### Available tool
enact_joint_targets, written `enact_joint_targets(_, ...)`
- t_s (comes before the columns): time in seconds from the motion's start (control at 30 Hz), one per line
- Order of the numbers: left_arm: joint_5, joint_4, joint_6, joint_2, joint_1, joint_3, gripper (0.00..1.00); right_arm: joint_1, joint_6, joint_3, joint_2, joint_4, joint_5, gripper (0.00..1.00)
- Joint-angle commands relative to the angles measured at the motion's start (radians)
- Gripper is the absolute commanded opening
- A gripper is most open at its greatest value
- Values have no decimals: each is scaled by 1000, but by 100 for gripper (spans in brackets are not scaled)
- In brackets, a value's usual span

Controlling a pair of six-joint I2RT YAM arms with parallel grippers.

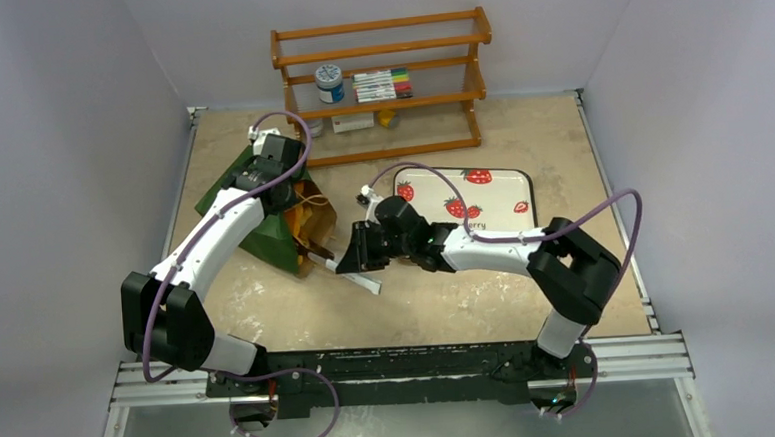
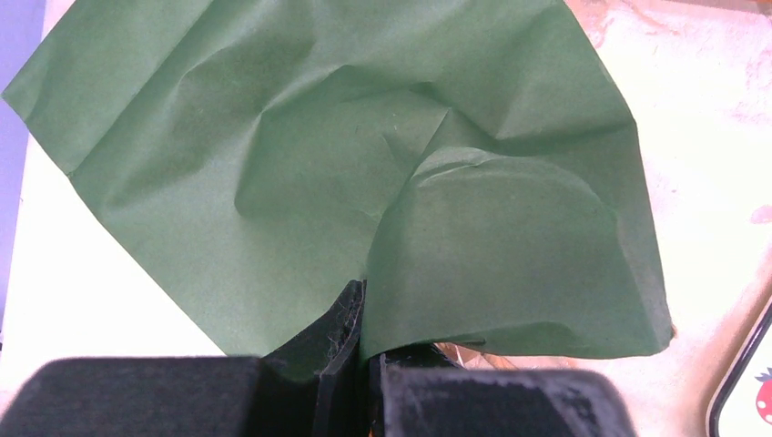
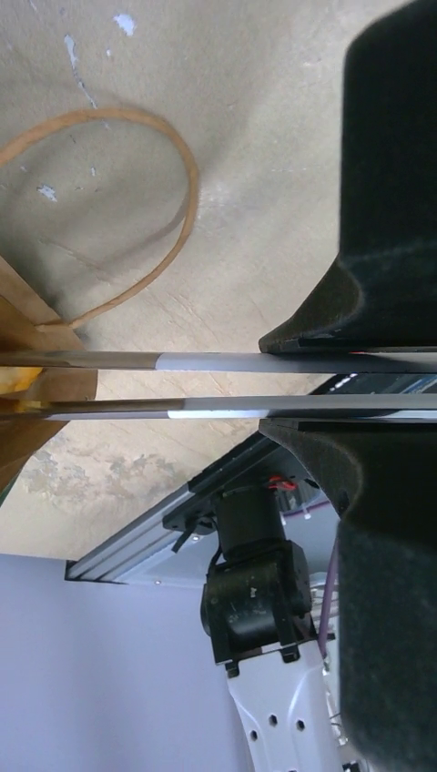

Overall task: Take the fake bread out of the paper bag
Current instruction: Take out the fake bread from the paper bag.

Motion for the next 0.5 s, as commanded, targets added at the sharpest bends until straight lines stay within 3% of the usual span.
enact_joint_targets(0.0, -55, 17, -49, -10, 4, 54, 0, -6, -26, 26, -102, -60, 54, 0)
enact_joint_targets(0.47, -157, 25, -111, 56, 4, 131, 0, -24, 20, -2, -250, -166, 32, 0)
